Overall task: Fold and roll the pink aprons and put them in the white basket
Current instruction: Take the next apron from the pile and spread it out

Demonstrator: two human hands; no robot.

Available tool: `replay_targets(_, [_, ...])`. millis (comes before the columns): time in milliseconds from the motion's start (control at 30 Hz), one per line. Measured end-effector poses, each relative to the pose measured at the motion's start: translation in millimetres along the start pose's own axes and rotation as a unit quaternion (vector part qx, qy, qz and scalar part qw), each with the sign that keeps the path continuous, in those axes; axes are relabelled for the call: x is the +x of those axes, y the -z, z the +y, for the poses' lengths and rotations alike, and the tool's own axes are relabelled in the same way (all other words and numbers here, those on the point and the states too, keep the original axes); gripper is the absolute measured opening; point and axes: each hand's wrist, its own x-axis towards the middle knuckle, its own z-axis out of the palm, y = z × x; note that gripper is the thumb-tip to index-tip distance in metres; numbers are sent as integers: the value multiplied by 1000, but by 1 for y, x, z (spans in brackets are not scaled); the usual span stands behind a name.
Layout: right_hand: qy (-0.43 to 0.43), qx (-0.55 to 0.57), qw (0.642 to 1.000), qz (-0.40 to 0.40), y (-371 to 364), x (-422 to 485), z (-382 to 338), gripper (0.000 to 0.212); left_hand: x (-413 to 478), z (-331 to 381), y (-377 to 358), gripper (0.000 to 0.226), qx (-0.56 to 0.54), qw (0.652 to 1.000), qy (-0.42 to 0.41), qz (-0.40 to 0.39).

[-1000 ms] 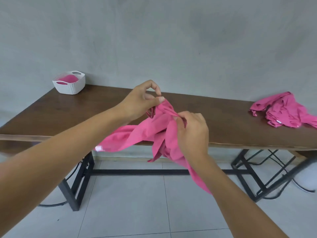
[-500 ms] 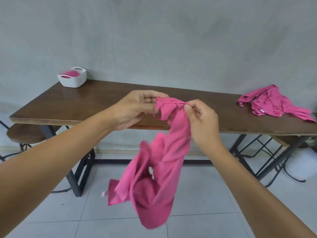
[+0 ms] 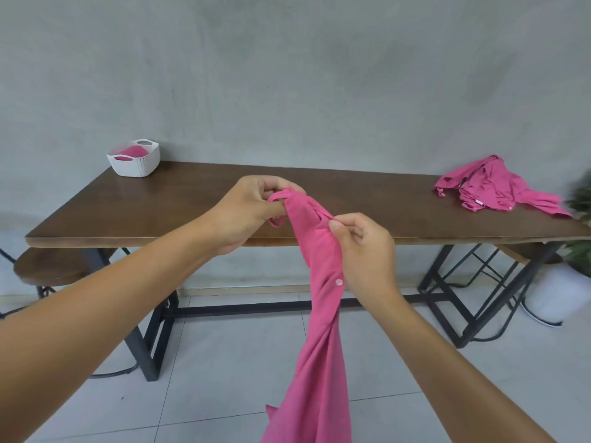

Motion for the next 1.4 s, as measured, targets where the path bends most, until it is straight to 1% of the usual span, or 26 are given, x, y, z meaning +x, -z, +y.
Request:
replay_targets(133, [-20, -19, 1000, 7, -12, -11, -2, 10, -12, 0, 18, 15, 0, 1000, 8, -20])
replay_targets(200, [-6, -65, 997, 27, -19, -19, 0, 9, -18, 1, 27, 14, 29, 999, 1, -34])
replay_targets(300, [33, -136, 988, 60, -28, -31, -5, 14, -26, 3, 39, 13, 87, 995, 0, -49])
replay_targets(333, [50, -150, 985, 67, -32, -34, -7, 15, -27, 3, 43, 18, 95, 994, 8, -48])
replay_targets(367, [65, -155, 983, 72, -36, -36, -10, 15, -27, 2, 47, 28, 97, 994, 20, -46])
replay_targets(433, [76, -139, 984, 77, -44, -39, -15, 15, -28, 3, 54, 44, 110, 992, 45, -48])
replay_targets(467, [68, -119, 988, 72, -48, -40, -17, 15, -28, 4, 56, 52, 143, 987, 49, -52])
replay_targets(533, [28, -69, 996, 49, -57, -40, -22, 14, -30, 6, 56, 67, 253, 964, 54, -56])
replay_targets(567, [7, -48, 998, 38, -62, -41, -24, 14, -31, 6, 55, 68, 322, 944, 48, -47])
replay_targets(633, [-21, -22, 999, 15, -70, -40, -24, 17, -30, 0, 51, 55, 447, 894, -4, -30])
replay_targets(667, [-34, -10, 999, 6, -73, -40, -24, 19, -28, -5, 50, 46, 469, 882, -41, -33])
replay_targets(733, [-56, 18, 998, -2, -76, -38, -22, 21, -24, -15, 51, 30, 460, 880, -103, -53])
replay_targets(800, [-70, 29, 997, -3, -75, -36, -17, 22, -20, -22, 49, 22, 442, 886, -133, -51])
replay_targets(833, [-71, 28, 997, -6, -75, -36, -15, 22, -19, -23, 47, 20, 422, 896, -133, -33])
replay_targets(900, [-64, 17, 998, -19, -76, -39, -12, 21, -17, -25, 40, 20, 362, 925, -110, 33])
replay_targets(967, [-56, -3, 998, -27, -79, -43, -10, 21, -13, -25, 30, 19, 331, 936, -91, 80])
replay_targets(1033, [-50, -25, 998, -25, -81, -47, -7, 25, -8, -25, 19, 18, 329, 935, -82, 103])
replay_targets(1133, [-58, -23, 998, -28, -77, -52, 0, 31, 2, -18, 9, 17, 319, 933, -69, 148])
replay_targets(1233, [-64, -35, 994, -76, -76, -60, 15, 37, 11, -10, 3, 17, 314, 934, -63, 159])
replay_targets(1267, [-68, -41, 993, -88, -76, -62, 22, 34, 12, -9, 1, 19, 314, 934, -62, 157])
replay_targets(1333, [-74, -57, 990, -105, -75, -68, 38, 22, 15, -5, 1, 26, 318, 931, -62, 169])
replay_targets(1400, [-83, -72, 987, -119, -69, -76, 59, 15, 25, 3, 13, 29, 296, 929, -54, 215])
